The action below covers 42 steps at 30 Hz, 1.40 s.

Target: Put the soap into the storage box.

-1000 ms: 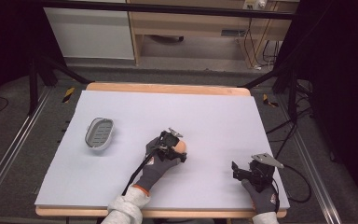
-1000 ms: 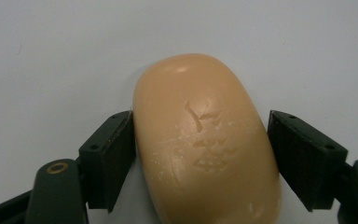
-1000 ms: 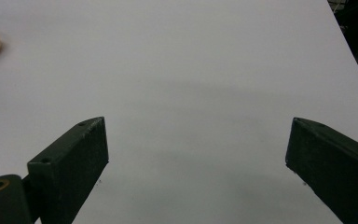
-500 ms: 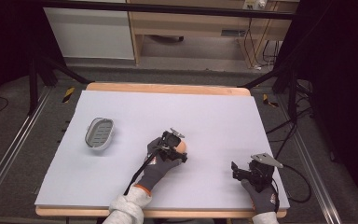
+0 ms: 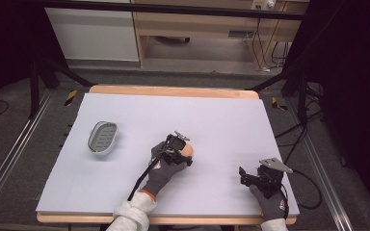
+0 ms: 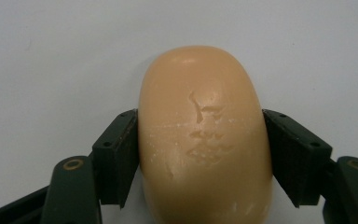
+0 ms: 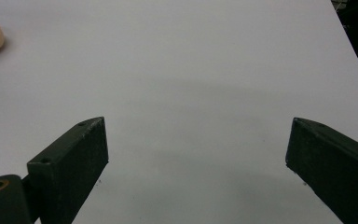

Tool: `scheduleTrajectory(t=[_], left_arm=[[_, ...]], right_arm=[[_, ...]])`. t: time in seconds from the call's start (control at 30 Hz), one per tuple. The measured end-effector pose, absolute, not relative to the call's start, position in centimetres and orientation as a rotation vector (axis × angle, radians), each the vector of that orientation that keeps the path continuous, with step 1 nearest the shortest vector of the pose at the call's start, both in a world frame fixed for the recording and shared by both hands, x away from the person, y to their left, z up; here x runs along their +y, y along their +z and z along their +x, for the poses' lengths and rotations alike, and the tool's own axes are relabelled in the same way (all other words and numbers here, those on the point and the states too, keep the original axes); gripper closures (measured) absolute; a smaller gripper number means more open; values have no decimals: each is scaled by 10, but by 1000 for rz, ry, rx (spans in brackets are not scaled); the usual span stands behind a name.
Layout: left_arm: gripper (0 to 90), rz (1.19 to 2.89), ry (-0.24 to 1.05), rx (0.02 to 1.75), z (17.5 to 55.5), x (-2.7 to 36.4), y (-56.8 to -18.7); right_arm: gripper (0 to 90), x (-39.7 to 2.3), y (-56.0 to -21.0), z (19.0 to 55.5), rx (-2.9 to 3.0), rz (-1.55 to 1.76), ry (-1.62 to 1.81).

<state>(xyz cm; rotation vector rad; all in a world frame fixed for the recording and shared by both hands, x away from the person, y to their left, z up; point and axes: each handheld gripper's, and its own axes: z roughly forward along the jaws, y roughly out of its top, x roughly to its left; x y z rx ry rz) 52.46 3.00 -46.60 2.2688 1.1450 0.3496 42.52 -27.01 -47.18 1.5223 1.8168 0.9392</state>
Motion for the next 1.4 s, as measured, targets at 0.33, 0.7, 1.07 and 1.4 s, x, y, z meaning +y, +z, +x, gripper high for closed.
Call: scheduleTrajectory(t=[0.33, 0.7, 1.07, 1.4], left_arm=[[307, 2245, 352, 1082, 512, 47, -444], [308, 2201, 364, 1049, 494, 82, -424], [309, 2157, 380, 1054, 480, 120, -414], [310, 2127, 407, 1085, 479, 150, -407]], right_arm=[[59, -270, -472, 425, 1815, 1526, 940], [59, -271, -472, 425, 1812, 1528, 935], [58, -271, -472, 425, 1807, 1533, 931], [58, -270, -473, 426, 1813, 1534, 925]])
